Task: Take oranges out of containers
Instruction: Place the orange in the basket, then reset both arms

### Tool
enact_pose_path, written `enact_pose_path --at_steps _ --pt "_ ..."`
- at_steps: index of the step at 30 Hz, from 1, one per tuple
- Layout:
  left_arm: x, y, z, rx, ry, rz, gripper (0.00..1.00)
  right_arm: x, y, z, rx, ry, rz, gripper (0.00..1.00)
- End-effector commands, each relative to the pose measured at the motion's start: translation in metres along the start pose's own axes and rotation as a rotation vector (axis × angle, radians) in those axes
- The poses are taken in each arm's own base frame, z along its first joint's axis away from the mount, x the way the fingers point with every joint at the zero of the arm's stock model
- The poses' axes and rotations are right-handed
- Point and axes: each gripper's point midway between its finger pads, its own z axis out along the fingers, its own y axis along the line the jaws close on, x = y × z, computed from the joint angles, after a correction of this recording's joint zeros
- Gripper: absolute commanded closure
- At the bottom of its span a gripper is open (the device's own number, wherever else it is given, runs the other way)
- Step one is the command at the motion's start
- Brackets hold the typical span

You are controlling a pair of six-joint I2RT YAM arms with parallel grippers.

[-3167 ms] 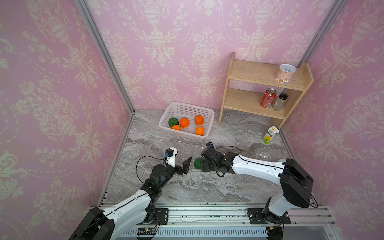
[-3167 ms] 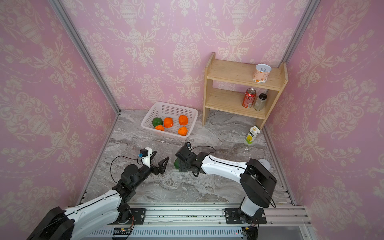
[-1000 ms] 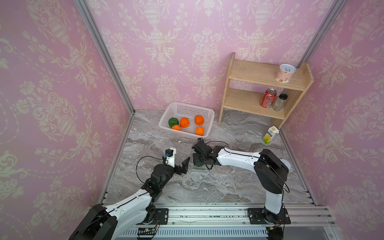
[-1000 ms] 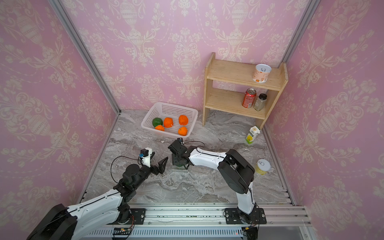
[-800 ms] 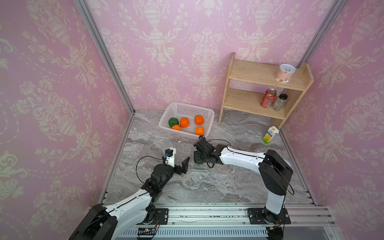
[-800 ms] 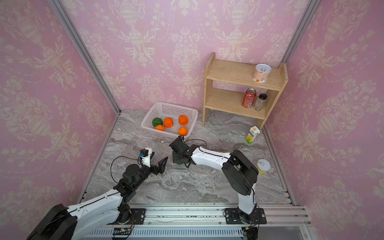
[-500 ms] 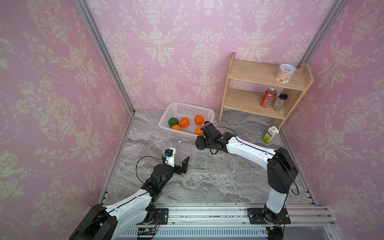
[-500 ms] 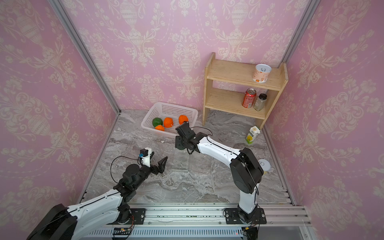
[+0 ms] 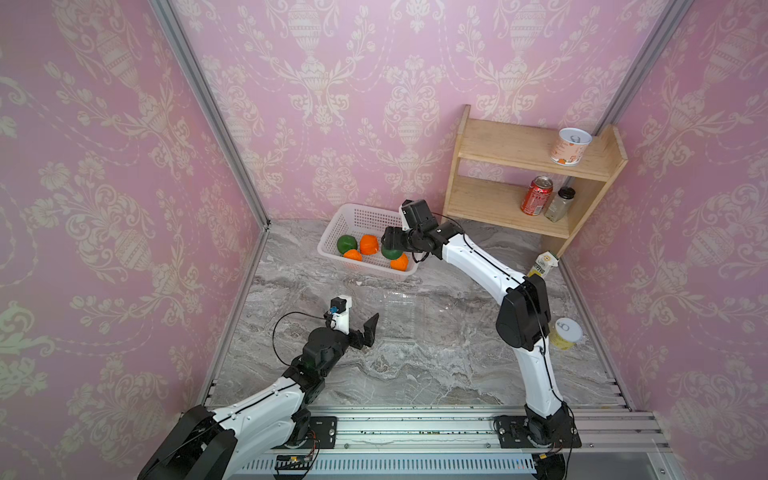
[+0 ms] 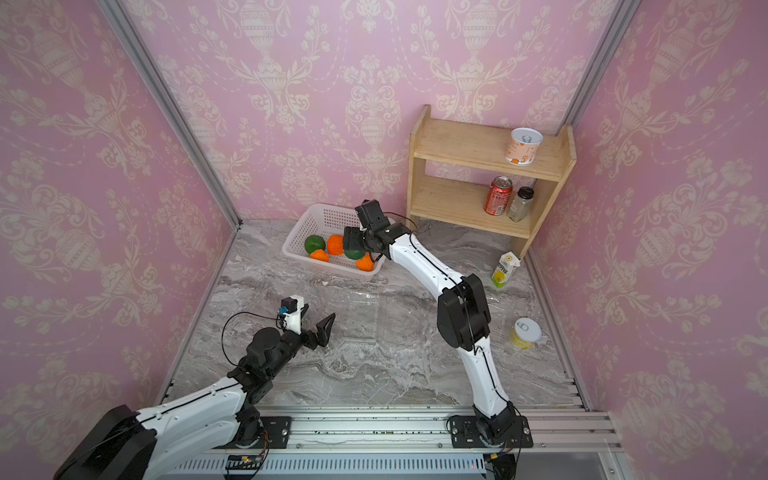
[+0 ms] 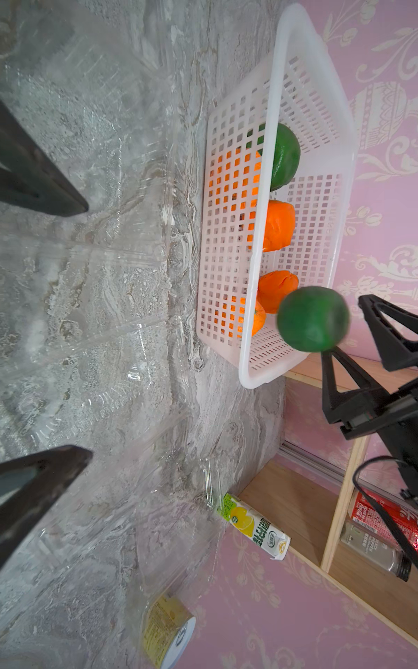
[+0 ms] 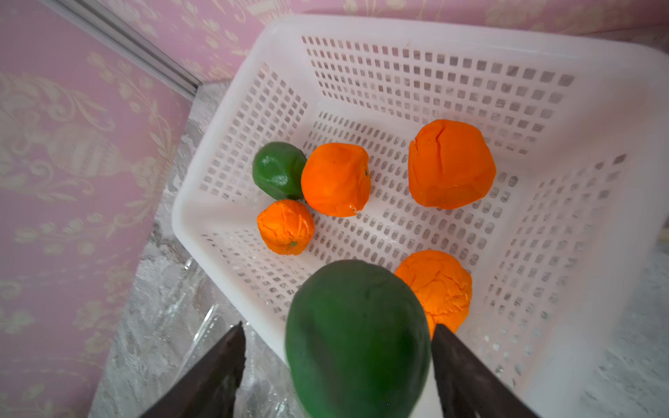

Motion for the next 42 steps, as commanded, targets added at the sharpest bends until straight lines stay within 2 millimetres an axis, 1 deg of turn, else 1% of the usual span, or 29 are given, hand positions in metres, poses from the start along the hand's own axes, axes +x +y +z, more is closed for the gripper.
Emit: enact_pose_path --at_steps 1,4,8,10,13,15,16,19,21,23,25,27,29,32,35,36,38,40,42 --pt "0.003 0.005 0.000 -0.023 0.007 0.010 0.01 0.013 0.005 -0.007 -0.014 0.065 -0.042 0.10" --pt "0.003 0.005 0.000 -0.024 0.007 0.008 0.01 0.015 0.005 -0.015 -0.027 0.046 -0.037 0.09" --pt "0.003 0.005 0.000 -0.027 0.007 0.006 0.01 0.026 0.000 -0.035 -0.033 0.007 -0.028 0.09" --pt "0.003 0.005 0.000 -0.027 0.005 0.005 0.01 0.034 -0.003 -0.048 -0.029 -0.018 -0.033 0.09" --pt "0.004 0.006 0.000 -0.032 0.008 0.002 0.01 0.045 -0.013 -0.075 0.002 -0.058 -0.048 0.08" --pt "0.003 0.006 0.000 -0.029 0.007 0.003 0.01 0.054 -0.023 -0.095 0.034 -0.080 -0.053 0.08" --pt "0.003 0.005 0.000 -0.028 0.006 0.003 0.01 0.059 -0.031 -0.106 0.056 -0.095 -0.054 0.08" --pt "0.003 0.006 0.000 -0.032 0.006 0.001 0.01 0.079 -0.061 -0.136 0.141 -0.127 -0.047 0.08" --pt "0.003 0.006 0.000 -0.029 0.007 -0.001 0.01 0.100 -0.084 -0.152 0.182 -0.130 -0.045 0.08" --pt "0.004 0.006 0.000 -0.029 0.008 -0.005 0.01 0.112 -0.108 -0.173 0.240 -0.168 -0.054 0.07" --pt "0.003 0.005 0.000 -0.027 0.008 -0.005 0.01 0.124 -0.137 -0.192 0.333 -0.213 -0.067 0.03" --pt "0.004 0.006 0.000 -0.033 0.010 -0.003 0.01 0.132 -0.163 -0.214 0.393 -0.278 -0.061 0.00" --pt "0.006 0.007 0.001 -0.037 0.015 -0.002 0.01 0.137 -0.187 -0.235 0.421 -0.355 -0.041 0.00" --pt "0.007 0.006 0.003 -0.033 0.019 -0.004 0.01 0.142 -0.214 -0.259 0.440 -0.474 0.002 0.00" --pt "0.008 0.005 0.005 -0.028 0.028 -0.009 0.01 0.148 -0.239 -0.276 0.476 -0.583 0.016 0.00" --pt "0.008 0.005 0.005 -0.024 0.029 -0.011 0.01 0.150 -0.245 -0.278 0.481 -0.606 0.017 0.00" --pt "0.008 0.004 0.005 -0.020 0.029 -0.014 0.01 0.154 -0.259 -0.279 0.488 -0.636 0.037 0.00" --pt "0.009 0.004 0.005 -0.023 0.031 -0.015 0.01 0.157 -0.271 -0.274 0.489 -0.639 0.062 0.00" --pt "0.009 0.005 0.005 -0.024 0.032 -0.017 0.01 0.158 -0.287 -0.272 0.525 -0.650 0.100 0.00"
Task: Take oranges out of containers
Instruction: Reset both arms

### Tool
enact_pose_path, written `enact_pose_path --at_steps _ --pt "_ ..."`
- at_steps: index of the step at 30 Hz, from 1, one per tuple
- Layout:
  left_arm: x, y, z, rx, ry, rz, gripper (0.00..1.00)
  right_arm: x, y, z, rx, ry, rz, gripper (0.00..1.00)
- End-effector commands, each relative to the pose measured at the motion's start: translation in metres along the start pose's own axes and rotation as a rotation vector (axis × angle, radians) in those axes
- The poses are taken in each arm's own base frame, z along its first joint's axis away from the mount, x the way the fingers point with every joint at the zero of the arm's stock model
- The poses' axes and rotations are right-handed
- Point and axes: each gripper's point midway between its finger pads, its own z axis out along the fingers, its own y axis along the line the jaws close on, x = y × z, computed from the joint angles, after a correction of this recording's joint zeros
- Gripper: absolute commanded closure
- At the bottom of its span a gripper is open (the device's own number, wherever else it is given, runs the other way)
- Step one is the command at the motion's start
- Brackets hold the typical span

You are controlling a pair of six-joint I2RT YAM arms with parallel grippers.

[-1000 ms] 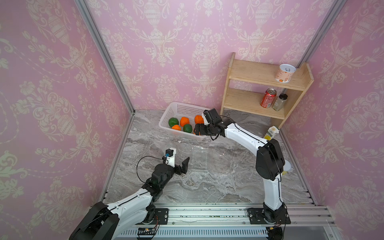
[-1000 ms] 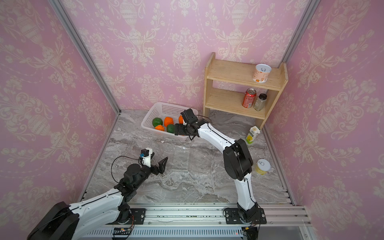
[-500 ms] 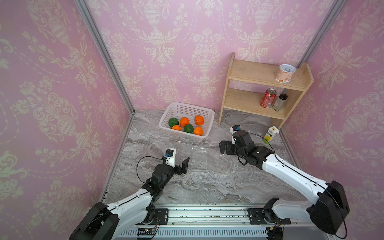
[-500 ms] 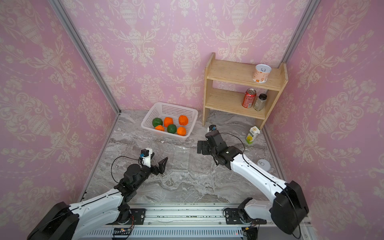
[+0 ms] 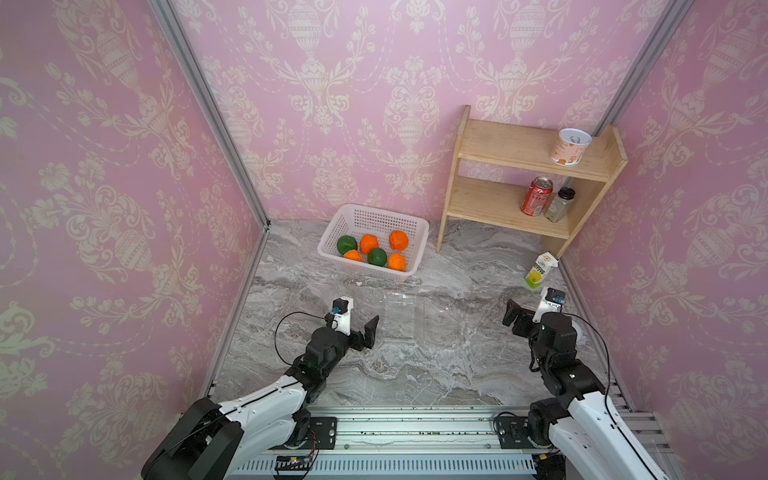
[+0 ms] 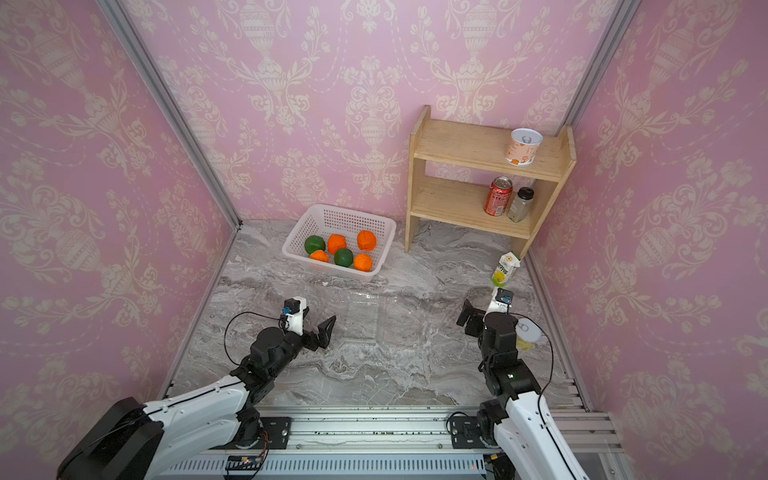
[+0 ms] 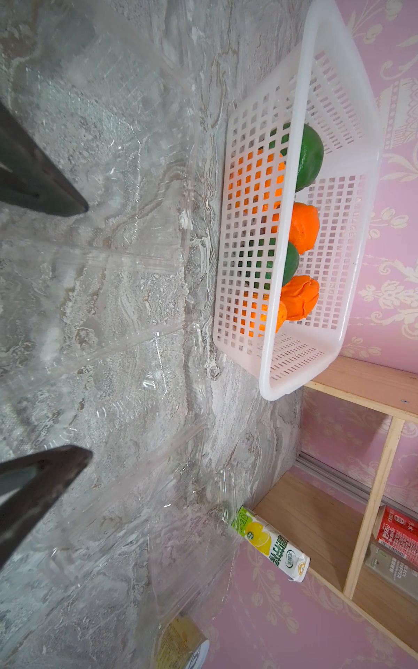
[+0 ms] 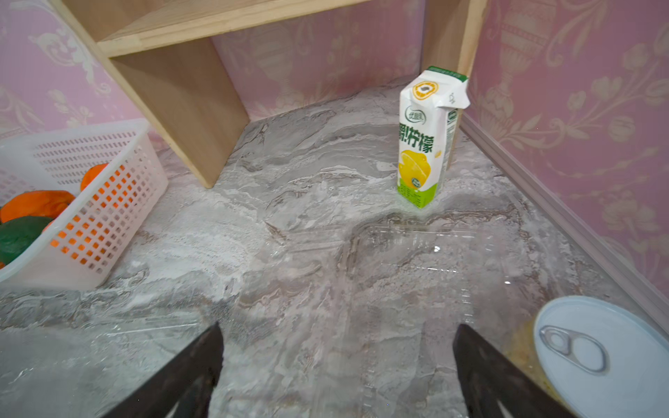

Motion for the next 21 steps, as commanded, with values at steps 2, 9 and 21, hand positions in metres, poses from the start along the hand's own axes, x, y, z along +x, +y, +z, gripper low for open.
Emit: enact_pose_path --at_steps 2,9,21 --pt "-0.003 0.000 0.002 -0.001 -0.008 -0.019 0.01 -0.013 -0.004 0.016 -0.012 -0.068 0.018 0.00" --pt "-0.004 0.002 0.001 -0.012 -0.010 -0.010 0.01 0.000 -0.014 0.062 0.052 -0.002 -0.034 0.00" --pt "-0.003 0.003 0.002 -0.021 -0.003 -0.004 0.01 0.005 0.006 0.141 -0.031 0.148 -0.103 0.02"
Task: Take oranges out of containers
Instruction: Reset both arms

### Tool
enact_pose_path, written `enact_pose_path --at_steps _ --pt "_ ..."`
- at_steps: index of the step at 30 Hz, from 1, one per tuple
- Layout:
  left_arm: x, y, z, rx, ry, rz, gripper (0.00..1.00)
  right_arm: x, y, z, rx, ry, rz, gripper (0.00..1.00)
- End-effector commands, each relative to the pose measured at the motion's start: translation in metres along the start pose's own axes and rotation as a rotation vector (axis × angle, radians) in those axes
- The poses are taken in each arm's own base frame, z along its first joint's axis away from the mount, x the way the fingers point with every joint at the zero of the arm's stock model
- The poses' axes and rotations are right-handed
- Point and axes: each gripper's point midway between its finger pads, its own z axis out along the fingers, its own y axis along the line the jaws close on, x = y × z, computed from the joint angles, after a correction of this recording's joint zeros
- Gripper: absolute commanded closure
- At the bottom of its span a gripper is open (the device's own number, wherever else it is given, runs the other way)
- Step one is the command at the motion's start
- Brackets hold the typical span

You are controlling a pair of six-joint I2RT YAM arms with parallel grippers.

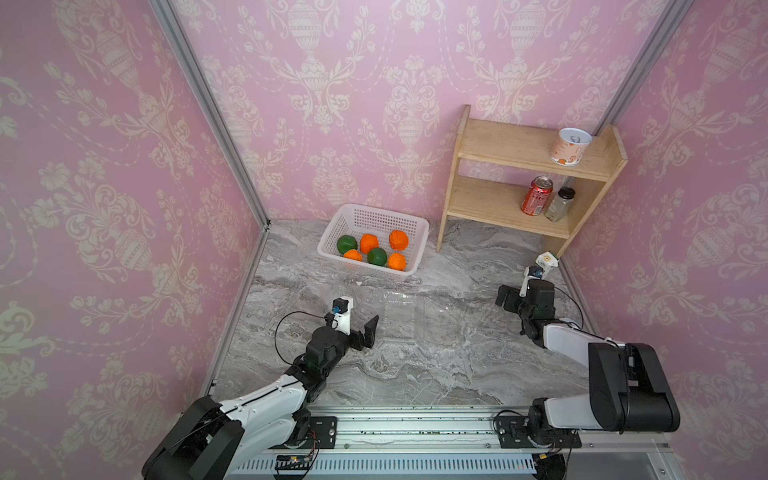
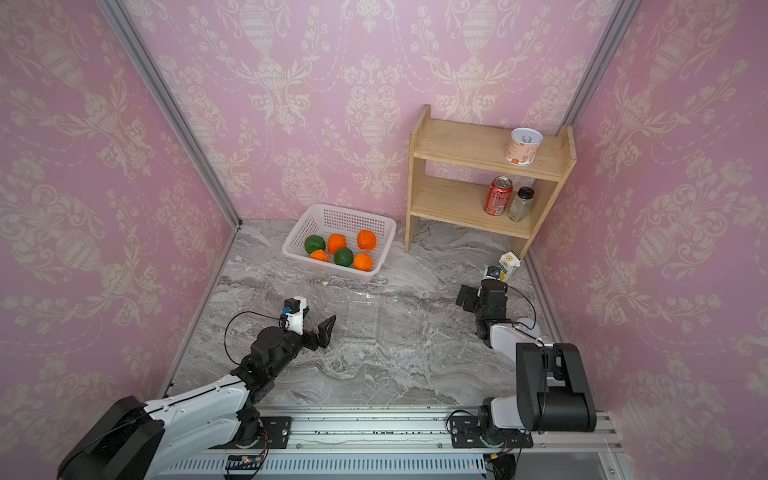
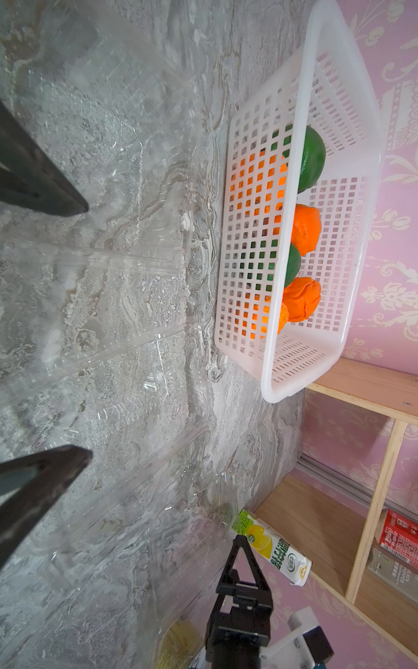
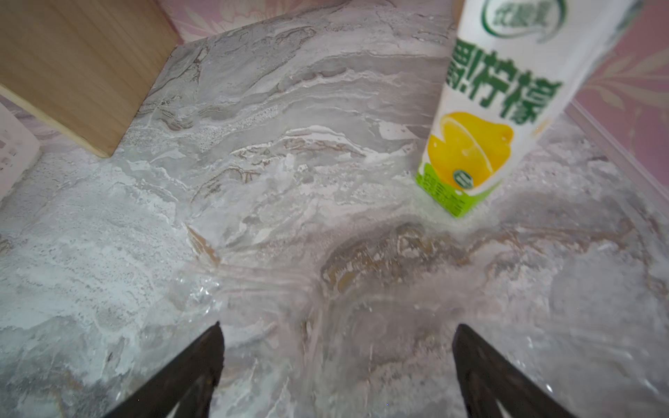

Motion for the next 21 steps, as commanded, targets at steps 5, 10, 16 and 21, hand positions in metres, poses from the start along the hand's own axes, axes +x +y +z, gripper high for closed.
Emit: enact_pose_path --at_steps 5,10,16,21 --pt "-0.006 0.005 -0.001 -0.030 -0.014 0.003 0.01 -0.021 0.012 0.008 -0.058 -0.048 -0.059 0.06" --pt "-0.005 0.003 0.000 -0.023 -0.009 0.002 0.01 -0.019 0.010 -0.010 -0.076 -0.147 -0.056 0.01" --pt "-0.005 0.000 0.001 -0.008 -0.007 0.002 0.01 -0.019 0.012 -0.009 -0.074 -0.141 -0.067 0.00" --pt "-0.006 0.001 0.000 -0.010 -0.011 0.003 0.01 -0.014 0.032 0.002 -0.096 -0.093 -0.165 0.00"
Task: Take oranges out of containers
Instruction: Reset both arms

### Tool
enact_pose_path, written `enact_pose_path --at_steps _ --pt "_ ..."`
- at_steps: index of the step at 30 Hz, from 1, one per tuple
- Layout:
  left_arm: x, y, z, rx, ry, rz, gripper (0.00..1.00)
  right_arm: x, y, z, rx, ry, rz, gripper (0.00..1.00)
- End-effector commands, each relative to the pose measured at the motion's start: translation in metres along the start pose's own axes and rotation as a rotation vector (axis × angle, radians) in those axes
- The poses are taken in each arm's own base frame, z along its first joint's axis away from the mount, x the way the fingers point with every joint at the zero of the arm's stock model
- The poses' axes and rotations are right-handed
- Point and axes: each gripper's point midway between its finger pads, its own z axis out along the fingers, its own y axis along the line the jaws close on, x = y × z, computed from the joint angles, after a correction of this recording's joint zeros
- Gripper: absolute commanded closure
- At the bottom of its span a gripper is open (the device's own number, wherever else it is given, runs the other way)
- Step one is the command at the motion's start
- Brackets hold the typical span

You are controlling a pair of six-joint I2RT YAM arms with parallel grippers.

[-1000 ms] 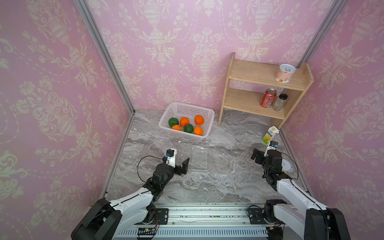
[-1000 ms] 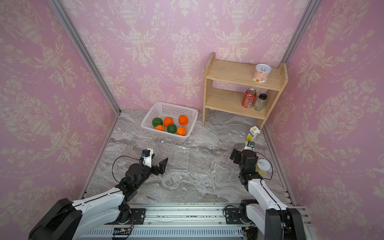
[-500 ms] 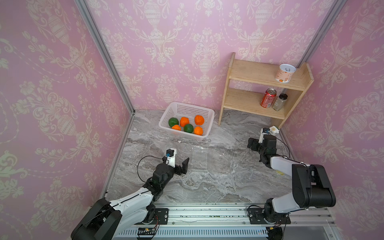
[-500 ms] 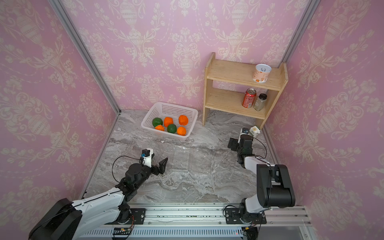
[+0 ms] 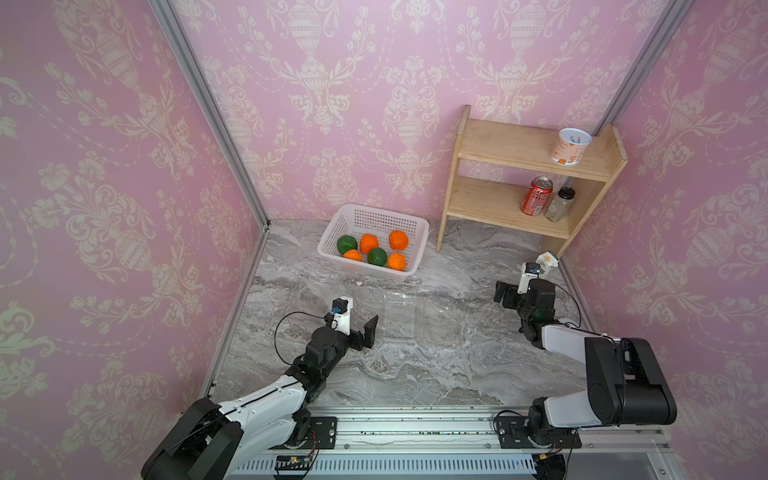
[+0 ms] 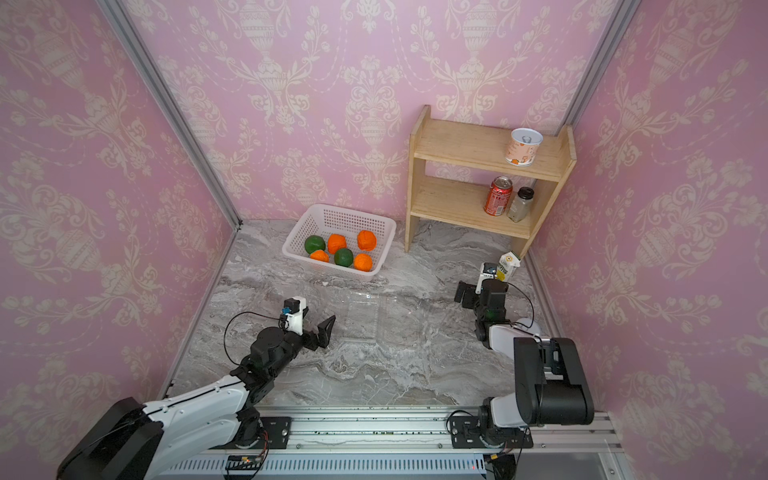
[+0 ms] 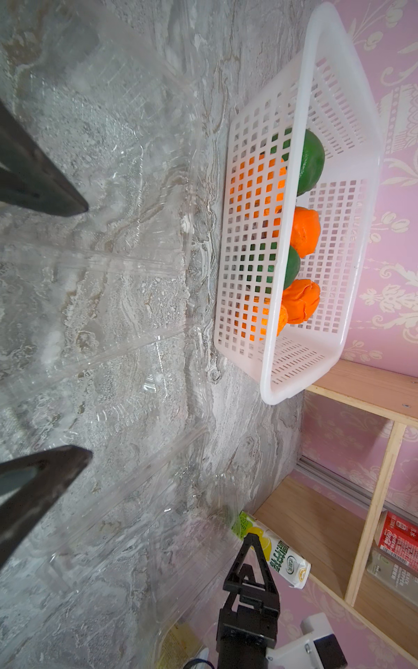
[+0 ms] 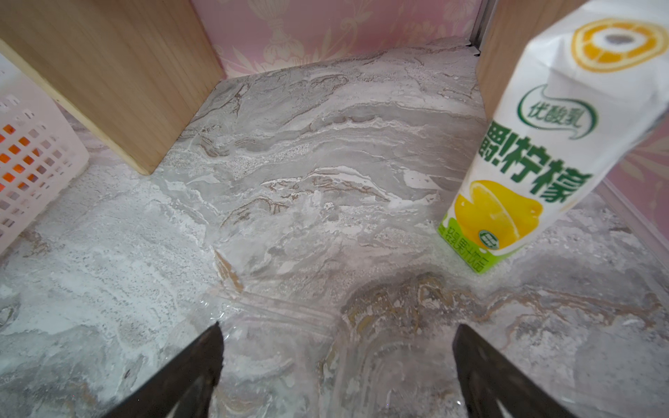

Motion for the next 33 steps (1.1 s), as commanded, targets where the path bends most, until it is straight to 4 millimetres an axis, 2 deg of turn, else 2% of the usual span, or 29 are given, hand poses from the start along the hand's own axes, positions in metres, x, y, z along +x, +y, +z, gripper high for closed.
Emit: enact_pose_path --at_steps 1,3,5,11,14,18,20,28,33 --pt "-0.006 0.000 0.000 -0.004 -0.011 0.004 0.01 -0.006 0.023 0.008 -0.031 -0.010 -0.123 0.00" --pt "-0.006 0.000 0.000 -0.006 -0.011 0.004 0.01 -0.006 0.022 0.004 -0.001 -0.029 -0.126 0.00" --pt "-0.006 0.000 0.000 -0.006 -0.011 0.008 0.01 -0.006 0.011 -0.002 0.036 -0.072 -0.086 0.00" --pt "-0.011 0.000 -0.003 -0.008 -0.028 0.013 0.01 -0.007 0.010 -0.002 0.034 -0.073 -0.082 0.00" --pt "-0.014 0.003 -0.004 -0.026 -0.029 0.020 0.01 0.000 0.024 -0.002 -0.060 -0.127 -0.117 0.00" --pt "-0.021 0.022 -0.001 -0.161 0.026 0.012 0.01 0.005 0.021 -0.003 -0.031 -0.106 -0.120 0.00" --pt "-0.028 0.023 -0.003 -0.174 0.029 0.045 0.01 0.005 0.022 -0.003 -0.029 -0.108 -0.122 0.00" --pt "-0.074 0.053 -0.026 -0.381 -0.068 0.167 0.01 0.003 0.022 -0.003 -0.029 -0.107 -0.124 0.00" --pt "-0.081 0.072 -0.018 -0.476 -0.059 0.266 0.01 0.004 0.022 -0.003 -0.026 -0.107 -0.124 0.00"
